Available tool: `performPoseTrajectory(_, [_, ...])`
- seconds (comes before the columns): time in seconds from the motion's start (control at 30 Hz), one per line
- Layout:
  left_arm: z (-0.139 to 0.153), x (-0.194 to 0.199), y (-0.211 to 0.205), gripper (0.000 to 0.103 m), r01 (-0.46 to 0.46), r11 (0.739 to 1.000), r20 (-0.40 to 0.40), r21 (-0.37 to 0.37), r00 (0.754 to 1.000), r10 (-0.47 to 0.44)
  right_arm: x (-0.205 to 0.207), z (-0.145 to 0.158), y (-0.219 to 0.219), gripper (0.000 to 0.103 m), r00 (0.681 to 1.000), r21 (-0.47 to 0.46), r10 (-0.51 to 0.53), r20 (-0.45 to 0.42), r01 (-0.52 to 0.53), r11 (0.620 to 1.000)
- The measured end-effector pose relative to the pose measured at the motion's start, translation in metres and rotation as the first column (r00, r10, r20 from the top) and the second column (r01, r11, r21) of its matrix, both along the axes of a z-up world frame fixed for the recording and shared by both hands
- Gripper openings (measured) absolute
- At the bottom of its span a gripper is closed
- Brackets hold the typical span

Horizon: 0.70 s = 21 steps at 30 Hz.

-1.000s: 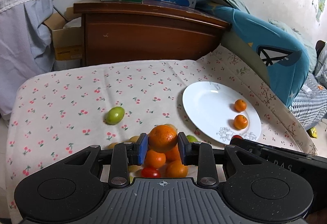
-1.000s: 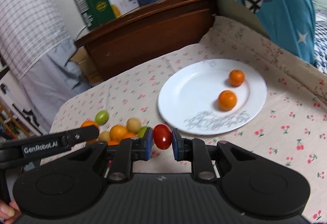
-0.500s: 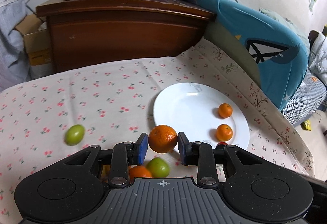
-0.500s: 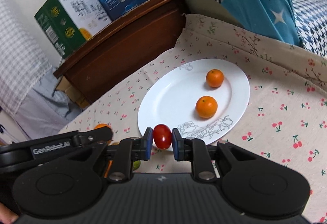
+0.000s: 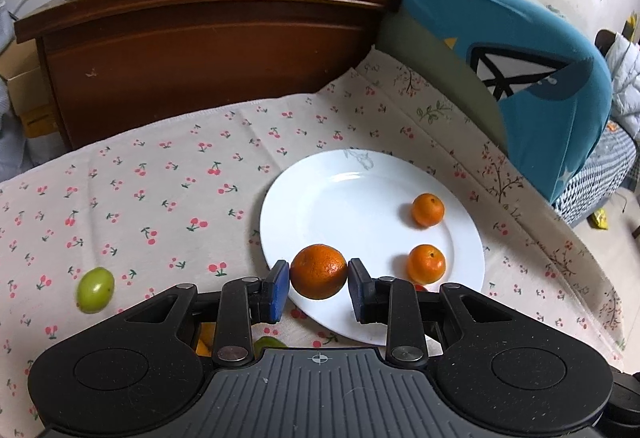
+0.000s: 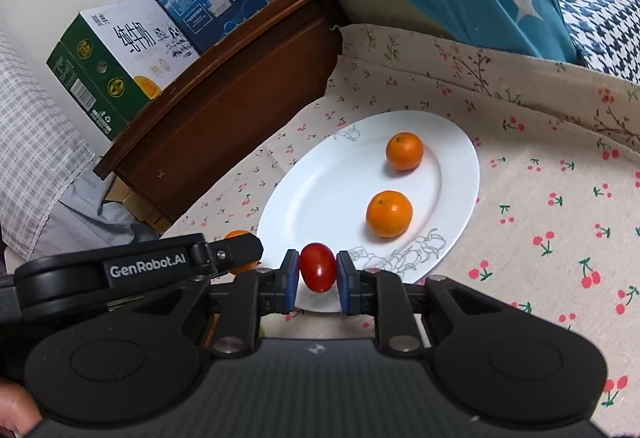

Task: Organize fruits
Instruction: 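Open the right gripper to drop the tomato while the left gripper releases the mandarin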

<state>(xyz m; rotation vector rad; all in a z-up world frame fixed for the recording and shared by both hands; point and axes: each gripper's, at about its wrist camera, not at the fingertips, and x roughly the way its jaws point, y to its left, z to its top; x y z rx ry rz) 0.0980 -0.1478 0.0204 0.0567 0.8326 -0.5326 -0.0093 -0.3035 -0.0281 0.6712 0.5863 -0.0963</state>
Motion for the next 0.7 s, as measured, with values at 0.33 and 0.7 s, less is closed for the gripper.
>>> performPoseTrajectory(0.33, [0.015,0.005,0.001,0.037,-0.013,1.000,0.021,-0.008,1.000,0.013,0.003,-0.002,-0.002,0.024,1.000,0.010,-0.013,0.004,0.013,1.000])
performPoseTrajectory(0.7, [0.029,-0.022,0.042,0.052,-0.071,0.997,0.011,-0.014,0.997,0.071,-0.003,0.007,0.013,0.026,0.999,-0.049,0.052,-0.011,-0.053,0.997])
